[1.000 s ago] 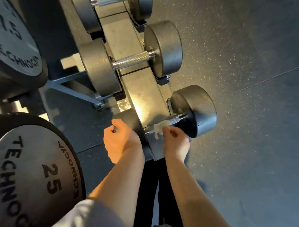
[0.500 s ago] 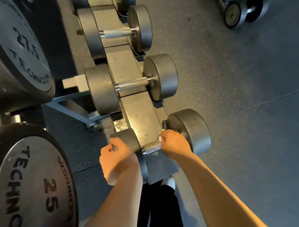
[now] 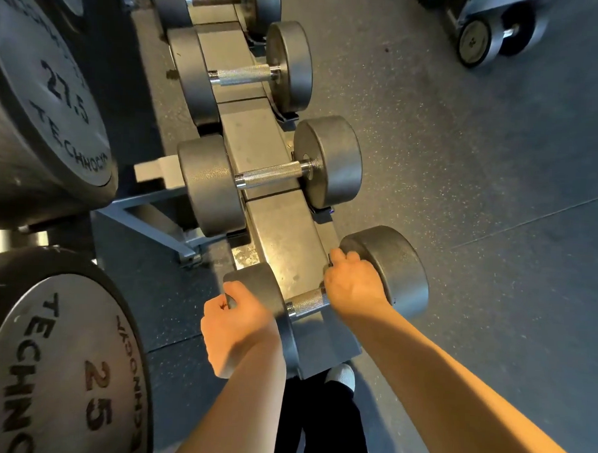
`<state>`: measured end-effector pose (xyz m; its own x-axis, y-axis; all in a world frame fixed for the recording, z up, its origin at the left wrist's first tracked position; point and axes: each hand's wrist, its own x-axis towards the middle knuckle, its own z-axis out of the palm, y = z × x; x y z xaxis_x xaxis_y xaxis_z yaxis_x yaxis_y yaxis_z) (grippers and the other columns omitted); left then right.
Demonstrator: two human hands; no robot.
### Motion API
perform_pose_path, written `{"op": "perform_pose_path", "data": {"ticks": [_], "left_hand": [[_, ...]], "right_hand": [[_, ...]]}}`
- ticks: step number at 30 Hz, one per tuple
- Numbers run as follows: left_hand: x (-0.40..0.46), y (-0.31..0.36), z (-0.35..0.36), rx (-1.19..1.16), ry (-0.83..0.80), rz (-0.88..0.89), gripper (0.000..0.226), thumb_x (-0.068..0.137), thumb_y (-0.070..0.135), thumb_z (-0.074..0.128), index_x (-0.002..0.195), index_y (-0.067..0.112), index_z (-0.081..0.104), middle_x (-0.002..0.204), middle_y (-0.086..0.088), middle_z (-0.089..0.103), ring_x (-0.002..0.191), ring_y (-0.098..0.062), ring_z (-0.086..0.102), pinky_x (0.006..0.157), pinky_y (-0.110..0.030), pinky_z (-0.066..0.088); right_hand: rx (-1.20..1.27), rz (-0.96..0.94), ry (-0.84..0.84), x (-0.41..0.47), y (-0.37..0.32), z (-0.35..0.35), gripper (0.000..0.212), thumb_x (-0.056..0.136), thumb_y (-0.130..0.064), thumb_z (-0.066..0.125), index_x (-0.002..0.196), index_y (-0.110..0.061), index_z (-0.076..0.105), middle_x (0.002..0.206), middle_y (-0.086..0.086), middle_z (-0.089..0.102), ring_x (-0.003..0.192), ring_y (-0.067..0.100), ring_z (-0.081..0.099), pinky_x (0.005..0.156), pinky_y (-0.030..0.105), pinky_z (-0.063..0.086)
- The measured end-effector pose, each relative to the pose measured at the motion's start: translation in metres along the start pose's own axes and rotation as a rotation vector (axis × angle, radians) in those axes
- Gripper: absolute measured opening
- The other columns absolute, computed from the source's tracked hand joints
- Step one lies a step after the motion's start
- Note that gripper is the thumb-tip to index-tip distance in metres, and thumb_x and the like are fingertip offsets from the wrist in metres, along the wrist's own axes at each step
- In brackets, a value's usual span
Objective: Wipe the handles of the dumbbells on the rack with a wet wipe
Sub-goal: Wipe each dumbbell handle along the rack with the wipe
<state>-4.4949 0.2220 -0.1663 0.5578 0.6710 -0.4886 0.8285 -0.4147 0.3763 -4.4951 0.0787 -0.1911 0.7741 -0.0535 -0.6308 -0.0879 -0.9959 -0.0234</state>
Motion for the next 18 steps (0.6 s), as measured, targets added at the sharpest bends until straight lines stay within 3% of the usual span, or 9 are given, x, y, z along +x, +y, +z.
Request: {"op": "perform_pose_path", "data": {"ticks": [6, 11, 14, 18], "left_hand": [[0.003, -0.002, 0.000, 0.011, -0.014, -0.003, 0.051, 0.092, 0.056, 0.023, 0.111, 0.020, 0.055, 0.107, -0.006, 0.060, 0.093, -0.030, 0.057, 0.086, -0.045, 0.048], [0.001, -0.001, 0.002, -0.027, 0.027, -0.031, 0.043, 0.093, 0.053, 0.028, 0.105, 0.023, 0.058, 0.100, -0.003, 0.060, 0.089, -0.030, 0.056, 0.084, -0.040, 0.046], [-0.001, 0.002, 0.001, -0.038, 0.050, -0.036, 0.042, 0.094, 0.052, 0.030, 0.102, 0.023, 0.059, 0.097, -0.005, 0.060, 0.088, -0.031, 0.055, 0.078, -0.038, 0.043], [-0.003, 0.005, 0.002, -0.040, 0.078, -0.041, 0.040, 0.093, 0.052, 0.031, 0.098, 0.023, 0.059, 0.092, -0.004, 0.059, 0.083, -0.030, 0.054, 0.071, -0.035, 0.037]], "right_hand": [[-0.080, -0.004, -0.078, 0.005, -0.002, -0.002, 0.034, 0.096, -0.008, 0.049, 0.130, -0.004, 0.051, 0.132, 0.015, 0.046, 0.119, 0.028, 0.048, 0.094, 0.034, 0.045], [0.193, 0.021, -0.075, 0.009, 0.002, -0.014, 0.028, 0.092, -0.001, 0.050, 0.119, -0.004, 0.059, 0.122, 0.016, 0.058, 0.110, 0.031, 0.058, 0.088, 0.036, 0.048], [0.317, -0.121, -0.078, 0.001, -0.026, -0.013, 0.024, 0.091, -0.002, 0.052, 0.112, -0.006, 0.061, 0.115, 0.010, 0.059, 0.101, 0.023, 0.056, 0.090, 0.030, 0.045], [0.458, -0.228, 0.025, -0.005, -0.040, -0.005, 0.023, 0.094, -0.006, 0.049, 0.110, -0.007, 0.065, 0.110, 0.010, 0.061, 0.103, 0.026, 0.058, 0.088, 0.029, 0.044]]}}
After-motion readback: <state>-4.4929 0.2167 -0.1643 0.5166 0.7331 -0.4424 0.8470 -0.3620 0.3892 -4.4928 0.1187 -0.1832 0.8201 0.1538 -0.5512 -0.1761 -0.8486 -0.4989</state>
